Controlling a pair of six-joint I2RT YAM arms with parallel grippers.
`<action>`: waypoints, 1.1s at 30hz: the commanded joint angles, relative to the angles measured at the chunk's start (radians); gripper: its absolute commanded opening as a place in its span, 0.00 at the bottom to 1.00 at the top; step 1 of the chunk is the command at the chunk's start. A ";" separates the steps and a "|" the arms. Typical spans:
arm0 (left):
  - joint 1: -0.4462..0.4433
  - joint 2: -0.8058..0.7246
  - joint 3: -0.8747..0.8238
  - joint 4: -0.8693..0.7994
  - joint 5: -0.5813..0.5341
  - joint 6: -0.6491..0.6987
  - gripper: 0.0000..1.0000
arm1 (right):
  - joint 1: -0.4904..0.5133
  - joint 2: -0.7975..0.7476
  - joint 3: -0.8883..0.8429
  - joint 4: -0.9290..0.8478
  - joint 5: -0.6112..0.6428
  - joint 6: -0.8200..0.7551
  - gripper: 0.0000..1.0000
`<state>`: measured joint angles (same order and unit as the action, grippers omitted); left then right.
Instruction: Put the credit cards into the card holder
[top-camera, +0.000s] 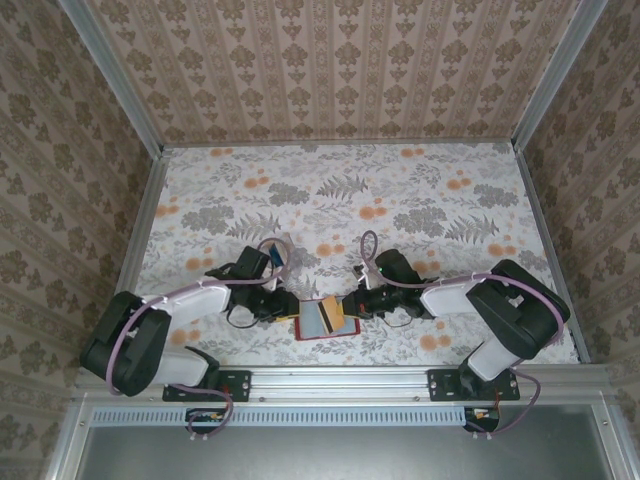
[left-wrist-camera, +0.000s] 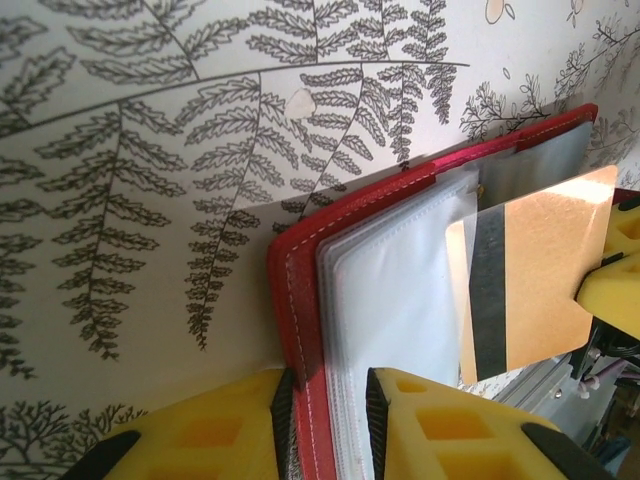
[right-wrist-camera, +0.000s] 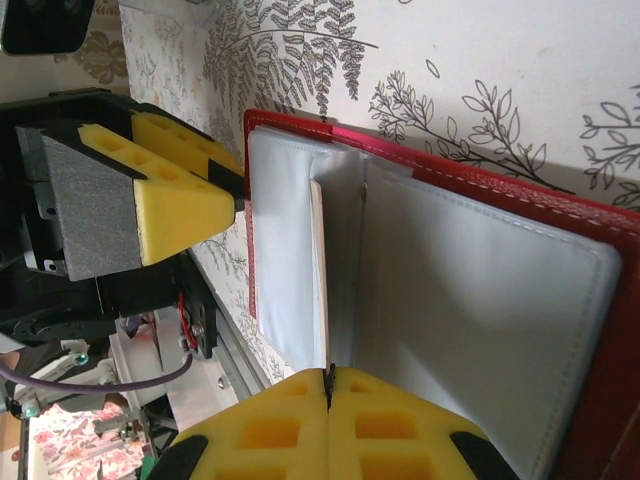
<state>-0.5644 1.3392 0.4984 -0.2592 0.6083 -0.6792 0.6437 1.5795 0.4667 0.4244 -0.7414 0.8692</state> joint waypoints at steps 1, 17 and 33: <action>-0.015 0.031 -0.004 -0.023 -0.017 -0.037 0.28 | -0.002 0.010 -0.006 0.011 -0.018 0.017 0.00; -0.034 0.060 -0.006 0.009 -0.011 -0.056 0.25 | 0.106 0.137 -0.047 0.295 0.189 0.261 0.00; -0.051 0.046 -0.025 0.077 0.028 -0.129 0.24 | 0.278 0.114 0.066 0.195 0.442 0.363 0.14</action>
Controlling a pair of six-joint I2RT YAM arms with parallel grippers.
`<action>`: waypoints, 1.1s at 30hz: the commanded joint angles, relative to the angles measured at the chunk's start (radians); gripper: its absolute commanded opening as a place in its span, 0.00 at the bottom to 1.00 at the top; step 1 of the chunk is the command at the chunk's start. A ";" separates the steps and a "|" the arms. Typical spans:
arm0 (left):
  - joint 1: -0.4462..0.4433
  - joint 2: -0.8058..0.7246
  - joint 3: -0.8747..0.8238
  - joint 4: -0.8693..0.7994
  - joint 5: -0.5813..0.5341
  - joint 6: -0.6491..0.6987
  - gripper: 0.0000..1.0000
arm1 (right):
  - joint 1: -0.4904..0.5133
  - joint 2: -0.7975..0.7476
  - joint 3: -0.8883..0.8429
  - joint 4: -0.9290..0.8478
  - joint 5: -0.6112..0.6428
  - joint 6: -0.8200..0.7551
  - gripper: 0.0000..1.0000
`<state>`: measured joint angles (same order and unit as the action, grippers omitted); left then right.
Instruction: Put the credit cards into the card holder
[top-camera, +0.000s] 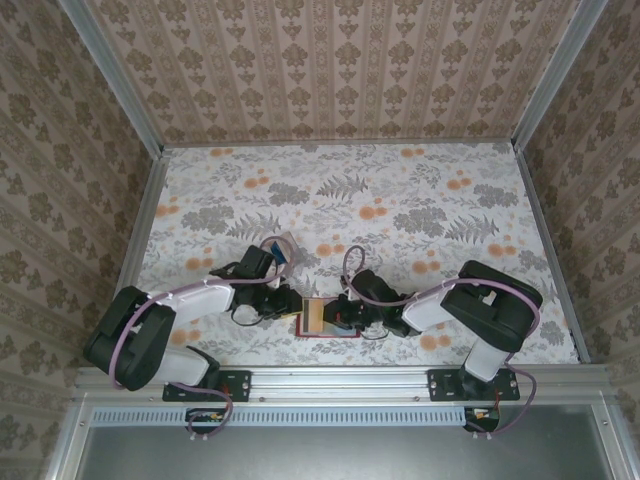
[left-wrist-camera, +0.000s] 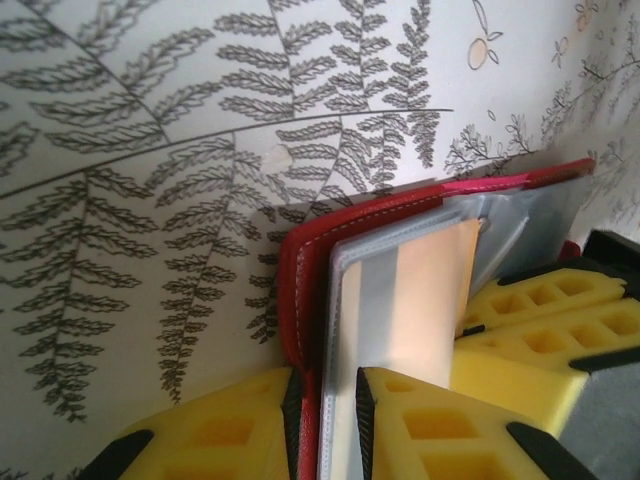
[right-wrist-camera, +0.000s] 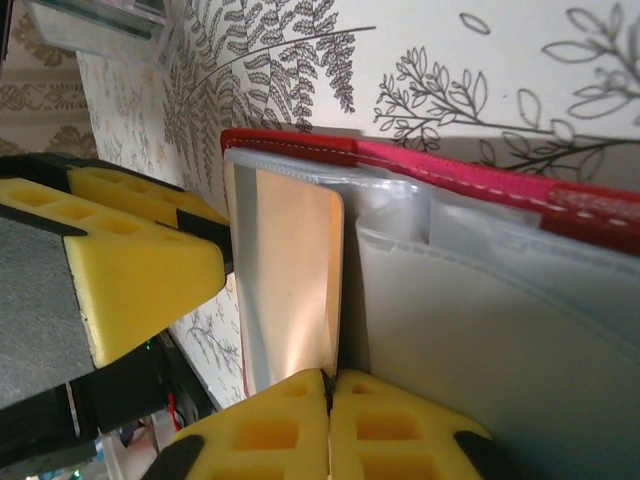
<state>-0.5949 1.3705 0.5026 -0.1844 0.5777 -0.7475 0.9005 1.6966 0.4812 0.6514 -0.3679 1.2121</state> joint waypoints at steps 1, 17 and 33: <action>-0.020 0.012 -0.032 0.005 0.059 -0.065 0.24 | 0.021 -0.018 0.052 -0.055 0.072 0.019 0.18; -0.011 -0.045 -0.024 -0.059 0.051 -0.039 0.31 | 0.009 -0.441 0.097 -0.865 0.328 -0.225 0.51; -0.051 0.023 0.018 -0.079 0.023 -0.019 0.43 | -0.003 -0.466 0.189 -1.162 0.511 -0.335 0.56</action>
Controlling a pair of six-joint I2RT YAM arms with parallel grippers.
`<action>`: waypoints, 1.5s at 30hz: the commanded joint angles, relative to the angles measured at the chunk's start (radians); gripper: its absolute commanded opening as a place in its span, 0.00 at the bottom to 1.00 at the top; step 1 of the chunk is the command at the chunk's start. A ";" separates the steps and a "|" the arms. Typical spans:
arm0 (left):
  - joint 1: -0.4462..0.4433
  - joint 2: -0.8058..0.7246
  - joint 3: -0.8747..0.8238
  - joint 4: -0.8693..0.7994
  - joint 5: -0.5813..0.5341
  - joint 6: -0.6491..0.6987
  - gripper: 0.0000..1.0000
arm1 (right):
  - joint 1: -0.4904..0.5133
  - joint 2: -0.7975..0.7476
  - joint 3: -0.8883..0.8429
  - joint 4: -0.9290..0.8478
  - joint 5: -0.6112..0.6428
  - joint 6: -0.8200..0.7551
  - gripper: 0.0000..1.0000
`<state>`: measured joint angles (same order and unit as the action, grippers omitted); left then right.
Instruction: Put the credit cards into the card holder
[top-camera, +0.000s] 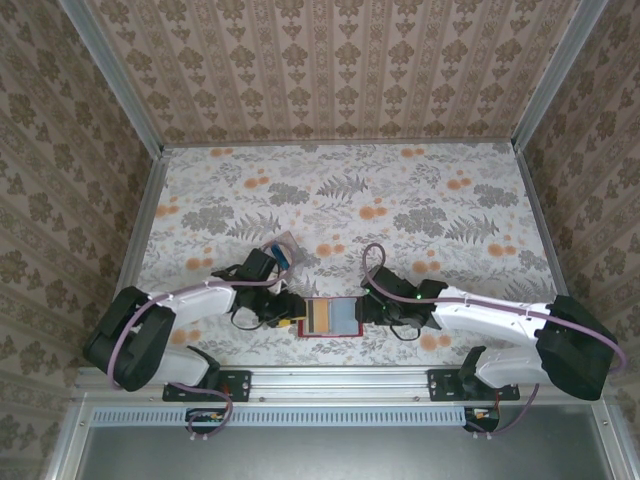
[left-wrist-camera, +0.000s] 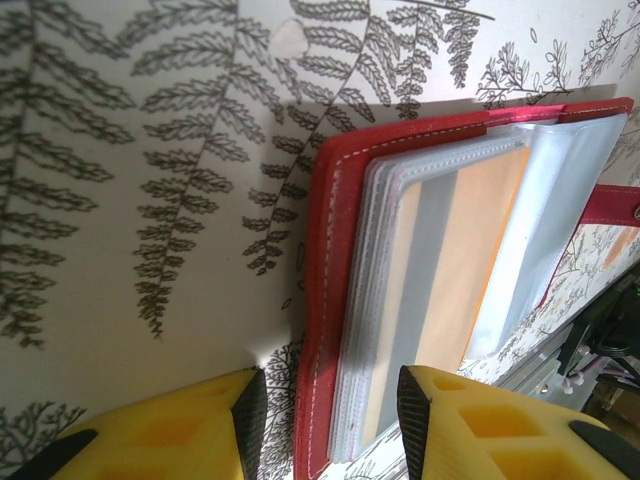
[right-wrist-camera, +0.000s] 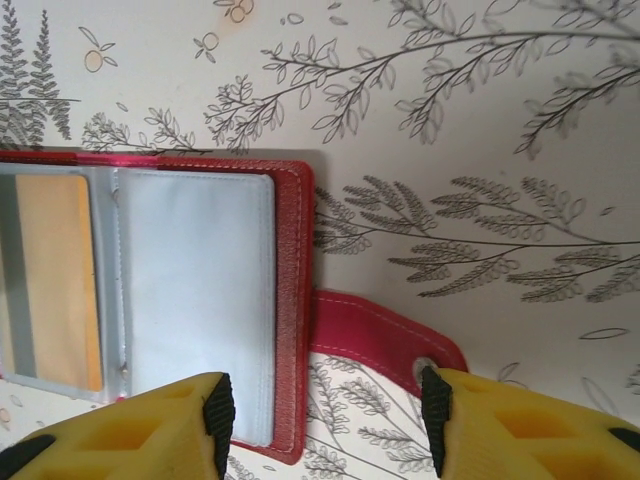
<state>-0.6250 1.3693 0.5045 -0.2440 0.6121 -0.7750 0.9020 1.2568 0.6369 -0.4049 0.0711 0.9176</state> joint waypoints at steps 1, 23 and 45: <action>-0.025 0.021 0.019 -0.021 -0.015 0.005 0.43 | -0.005 -0.046 0.033 -0.117 0.084 -0.043 0.56; -0.035 0.010 0.033 -0.025 -0.032 0.002 0.41 | -0.060 -0.019 -0.011 -0.053 -0.008 -0.068 0.34; -0.075 -0.038 0.074 -0.036 -0.020 0.002 0.32 | -0.081 -0.029 -0.047 0.067 -0.124 -0.054 0.00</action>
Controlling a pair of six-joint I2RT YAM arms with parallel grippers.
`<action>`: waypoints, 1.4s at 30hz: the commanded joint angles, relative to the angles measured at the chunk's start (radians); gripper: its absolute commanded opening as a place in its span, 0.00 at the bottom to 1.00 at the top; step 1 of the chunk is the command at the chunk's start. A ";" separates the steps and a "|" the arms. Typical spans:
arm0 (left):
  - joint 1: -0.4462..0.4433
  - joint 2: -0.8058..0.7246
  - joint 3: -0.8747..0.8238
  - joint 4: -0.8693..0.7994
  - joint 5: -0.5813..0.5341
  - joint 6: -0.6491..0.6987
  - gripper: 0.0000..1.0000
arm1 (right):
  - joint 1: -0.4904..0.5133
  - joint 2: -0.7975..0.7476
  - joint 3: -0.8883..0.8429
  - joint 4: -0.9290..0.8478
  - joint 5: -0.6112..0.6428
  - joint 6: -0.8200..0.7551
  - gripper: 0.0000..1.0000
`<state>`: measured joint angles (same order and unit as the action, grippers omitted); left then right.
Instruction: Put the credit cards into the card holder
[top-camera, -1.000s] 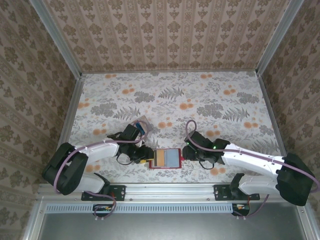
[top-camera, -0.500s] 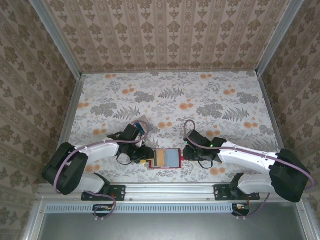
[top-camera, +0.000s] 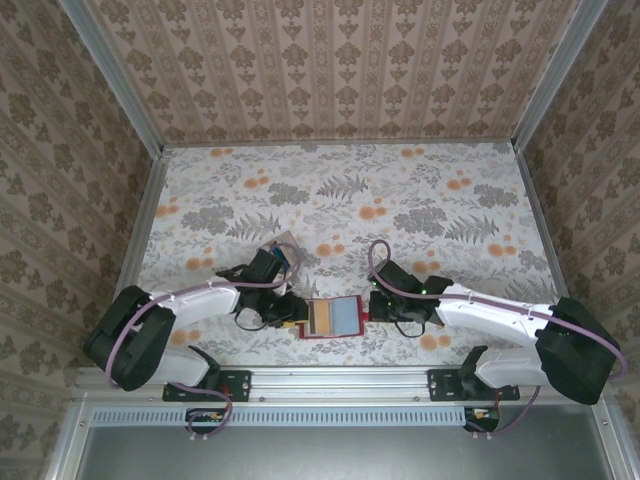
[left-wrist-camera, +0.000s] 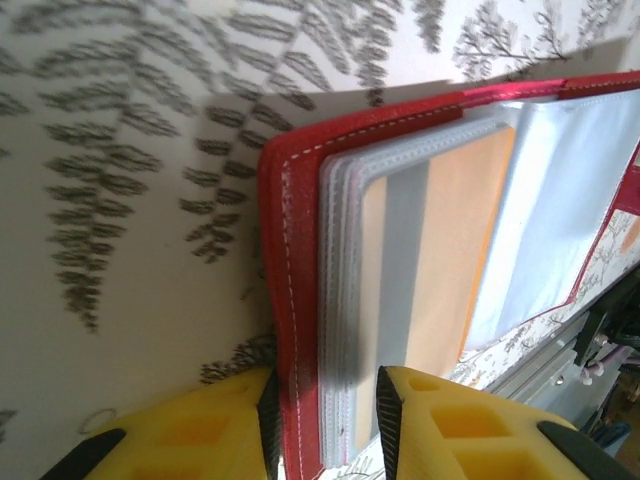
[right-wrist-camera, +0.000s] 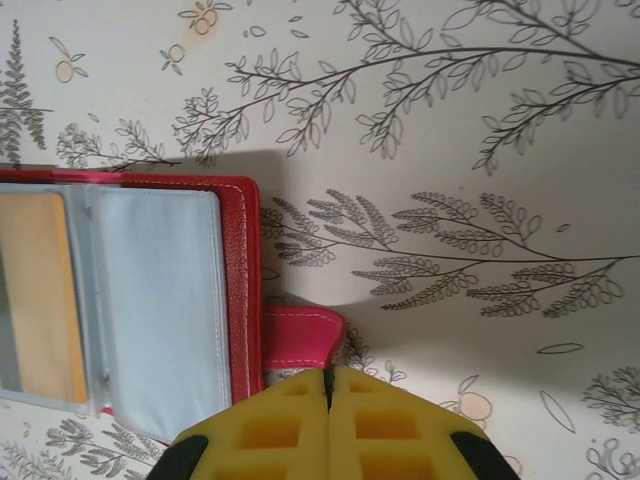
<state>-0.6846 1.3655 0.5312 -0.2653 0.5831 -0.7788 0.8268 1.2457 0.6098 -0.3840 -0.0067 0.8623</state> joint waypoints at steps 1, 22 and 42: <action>-0.017 -0.039 0.052 -0.009 0.012 -0.001 0.31 | -0.005 -0.016 -0.024 0.060 -0.059 0.006 0.00; -0.200 0.112 0.236 0.128 0.000 -0.053 0.42 | -0.021 -0.067 -0.100 0.211 -0.138 0.039 0.00; -0.233 0.248 0.280 0.275 0.042 -0.087 0.69 | -0.103 -0.214 -0.146 0.142 -0.212 0.011 0.00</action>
<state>-0.9112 1.6154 0.8059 -0.0486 0.6136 -0.8459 0.7322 1.0397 0.4408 -0.2085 -0.1871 0.8886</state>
